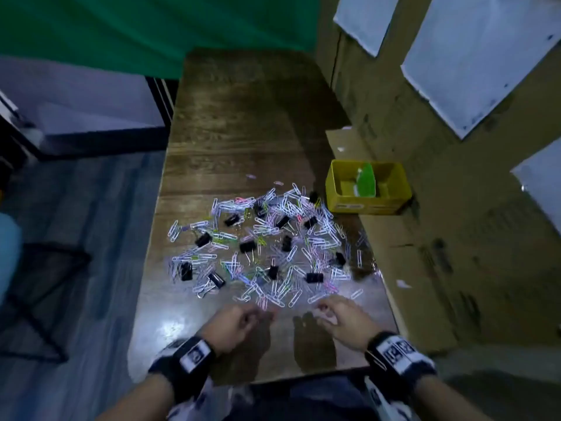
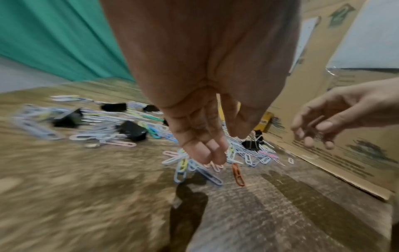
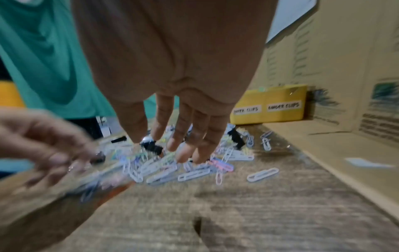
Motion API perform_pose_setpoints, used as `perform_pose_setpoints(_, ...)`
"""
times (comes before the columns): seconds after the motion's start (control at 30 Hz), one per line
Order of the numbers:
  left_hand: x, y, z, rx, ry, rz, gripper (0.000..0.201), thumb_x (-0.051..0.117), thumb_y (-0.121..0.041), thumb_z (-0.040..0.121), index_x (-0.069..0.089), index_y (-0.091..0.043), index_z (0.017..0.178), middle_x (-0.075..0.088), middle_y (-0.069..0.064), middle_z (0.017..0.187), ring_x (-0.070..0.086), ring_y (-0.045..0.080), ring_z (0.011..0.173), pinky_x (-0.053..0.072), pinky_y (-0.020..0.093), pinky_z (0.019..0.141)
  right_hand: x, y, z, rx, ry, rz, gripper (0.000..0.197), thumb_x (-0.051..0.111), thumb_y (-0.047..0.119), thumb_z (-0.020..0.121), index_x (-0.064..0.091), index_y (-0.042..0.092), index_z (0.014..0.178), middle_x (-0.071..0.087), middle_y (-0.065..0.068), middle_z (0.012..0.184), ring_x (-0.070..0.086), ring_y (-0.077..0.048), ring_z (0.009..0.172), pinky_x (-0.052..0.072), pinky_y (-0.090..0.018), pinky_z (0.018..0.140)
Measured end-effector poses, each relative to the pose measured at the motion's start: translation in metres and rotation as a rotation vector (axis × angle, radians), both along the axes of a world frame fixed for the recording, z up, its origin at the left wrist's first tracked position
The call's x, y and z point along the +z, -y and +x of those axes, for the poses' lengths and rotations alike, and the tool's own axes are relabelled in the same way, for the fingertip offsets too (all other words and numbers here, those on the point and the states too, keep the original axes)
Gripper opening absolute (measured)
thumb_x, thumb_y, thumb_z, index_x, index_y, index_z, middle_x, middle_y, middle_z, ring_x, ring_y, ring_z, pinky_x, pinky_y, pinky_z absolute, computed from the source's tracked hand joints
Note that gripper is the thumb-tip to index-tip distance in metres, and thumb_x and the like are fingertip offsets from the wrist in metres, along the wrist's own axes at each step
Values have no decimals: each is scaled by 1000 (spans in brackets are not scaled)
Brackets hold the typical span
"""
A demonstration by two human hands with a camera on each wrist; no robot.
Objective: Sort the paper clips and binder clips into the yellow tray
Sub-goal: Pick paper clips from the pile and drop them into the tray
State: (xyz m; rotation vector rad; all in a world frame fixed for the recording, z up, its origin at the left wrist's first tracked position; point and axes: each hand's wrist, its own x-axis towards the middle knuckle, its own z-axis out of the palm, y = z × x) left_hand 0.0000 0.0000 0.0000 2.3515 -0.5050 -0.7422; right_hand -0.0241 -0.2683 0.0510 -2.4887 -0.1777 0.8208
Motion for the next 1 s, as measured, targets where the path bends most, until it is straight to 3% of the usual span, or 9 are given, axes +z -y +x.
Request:
perform_pose_setpoints(0.13,-13,45,33,-100,58,65,43,47,-14,92,45,-20,135,49,2,133,52,19,115,39,27,97,-29,-13,19,72,36,-44,39,55,26,91,47,23,129,49,-2,129,49,-18,117,41,-34,101)
perform_pose_setpoints(0.2,-21,56,50,-105,84,97,49,47,-12,91,39,-20,139,43,3,137,47,22,123,38,32,104,-45,-20,29,140,53,-31,47,55,26,90,42,21,135,42,-4,135,42,-21,125,38,-39,106)
perform_pose_setpoints(0.37,-23,59,77,-53,162,155,46,49,-9,90,44,-17,135,41,7,138,49,24,119,43,34,98,-68,-33,54,208,122,-61,70,61,28,86,23,18,145,24,-10,144,28,-27,133,39,-42,106)
perform_pose_setpoints(0.47,-25,53,71,-11,262,273,37,56,-22,87,53,-22,123,52,6,120,57,25,100,55,37,77,-76,-33,64,226,149,-155,86,67,31,83,12,15,147,22,-14,144,25,-31,133,33,-43,107)
perform_pose_setpoints(0.6,-31,52,46,-23,206,545,67,65,-55,72,40,-32,129,47,9,129,52,30,105,54,45,78,-81,-28,72,283,184,-306,84,66,41,82,18,10,144,24,-19,145,25,-36,132,31,-47,107)
perform_pose_setpoints(0.67,-32,60,40,-10,186,573,77,66,-61,68,31,-36,133,39,7,136,48,32,110,54,46,79,-80,-29,74,315,155,-345,76,65,36,84,23,9,142,25,-21,145,26,-37,131,35,-48,103)
perform_pose_setpoints(0.73,-38,68,36,8,190,555,76,66,-56,71,27,-37,134,33,7,138,43,33,112,53,47,81,-76,-32,77,324,118,-333,67,64,19,86,26,10,141,22,-21,146,25,-39,133,42,-48,98)
perform_pose_setpoints(0.83,-41,74,36,-17,203,505,63,69,-42,72,43,-29,129,46,9,131,48,33,103,52,45,83,-71,-35,80,343,46,-276,62,54,-6,84,32,9,140,17,-20,149,20,-41,137,46,-49,95)
perform_pose_setpoints(1.0,-33,72,48,-107,241,414,33,74,-18,63,70,-24,95,67,5,104,63,30,82,56,32,69,-70,-33,89,352,39,-268,60,47,-12,85,36,9,140,33,-24,141,35,-41,131,46,-48,98)
